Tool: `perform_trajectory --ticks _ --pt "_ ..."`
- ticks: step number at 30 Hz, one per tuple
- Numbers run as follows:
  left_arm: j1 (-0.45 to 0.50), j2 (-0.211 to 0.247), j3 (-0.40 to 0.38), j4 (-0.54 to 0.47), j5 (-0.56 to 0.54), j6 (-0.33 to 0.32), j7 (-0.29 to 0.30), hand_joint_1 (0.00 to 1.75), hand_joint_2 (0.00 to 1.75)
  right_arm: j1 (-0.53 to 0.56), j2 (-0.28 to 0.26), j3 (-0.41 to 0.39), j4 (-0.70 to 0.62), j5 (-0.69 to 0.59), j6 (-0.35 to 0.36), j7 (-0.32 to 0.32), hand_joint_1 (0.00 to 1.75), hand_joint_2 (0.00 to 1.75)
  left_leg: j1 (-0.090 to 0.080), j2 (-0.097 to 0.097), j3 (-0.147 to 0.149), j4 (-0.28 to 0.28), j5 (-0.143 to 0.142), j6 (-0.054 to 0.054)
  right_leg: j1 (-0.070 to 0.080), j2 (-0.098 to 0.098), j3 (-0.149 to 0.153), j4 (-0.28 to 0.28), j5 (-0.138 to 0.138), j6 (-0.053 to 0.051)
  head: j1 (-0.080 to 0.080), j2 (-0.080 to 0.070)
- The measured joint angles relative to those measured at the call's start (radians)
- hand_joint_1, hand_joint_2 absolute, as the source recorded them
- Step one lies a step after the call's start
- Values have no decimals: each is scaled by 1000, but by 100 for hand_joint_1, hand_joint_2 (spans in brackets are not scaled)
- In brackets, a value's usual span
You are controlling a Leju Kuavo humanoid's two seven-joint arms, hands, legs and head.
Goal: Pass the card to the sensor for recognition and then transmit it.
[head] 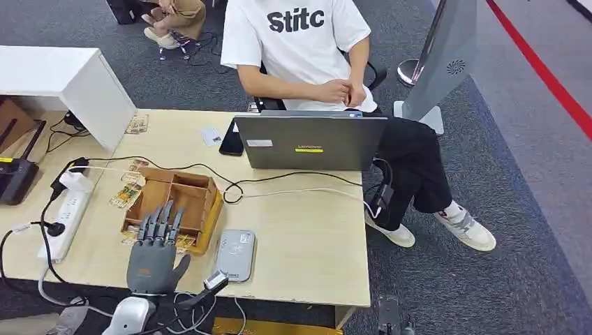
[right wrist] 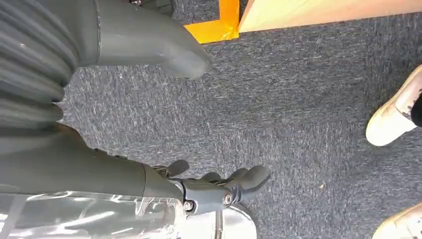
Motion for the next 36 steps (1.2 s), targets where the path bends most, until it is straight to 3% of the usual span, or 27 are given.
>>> perform_trajectory --ticks 7,8,22,26,32,36 --pt "-10 5 12 37 0 7 9 0 175 0 0 0 0 6 0 1 0 175 0 0 0 0 0 0 0 0 0 0 0 0 0 0" --pt "-12 5 13 40 0 7 11 175 175 -1 0 0 0 6 0 1 0 175 0 0 0 0 0 0 0 0 0 0 0 0 0 0" --pt "-17 14 20 59 0 4 3 175 175 -1 0 0 0 4 0 0 0 175 0 0 0 0 0 0 0 0 0 0 0 0 0 0" --pt "-22 12 22 56 0 7 -25 175 175 -1 0 0 0 4 0 0 0 175 0 0 0 0 0 0 0 0 0 0 0 0 0 0" --pt "-44 13 26 -14 0 0 -37 175 175 -2 0 0 0 7 0 5 0 175 0 -1 0 0 0 0 0 -1 0 0 0 0 0 0" --pt "-88 13 54 -115 0 -33 -74 175 175 -4 0 0 0 8 0 7 0 175 0 -1 0 0 1 0 0 -1 0 0 0 0 0 0"
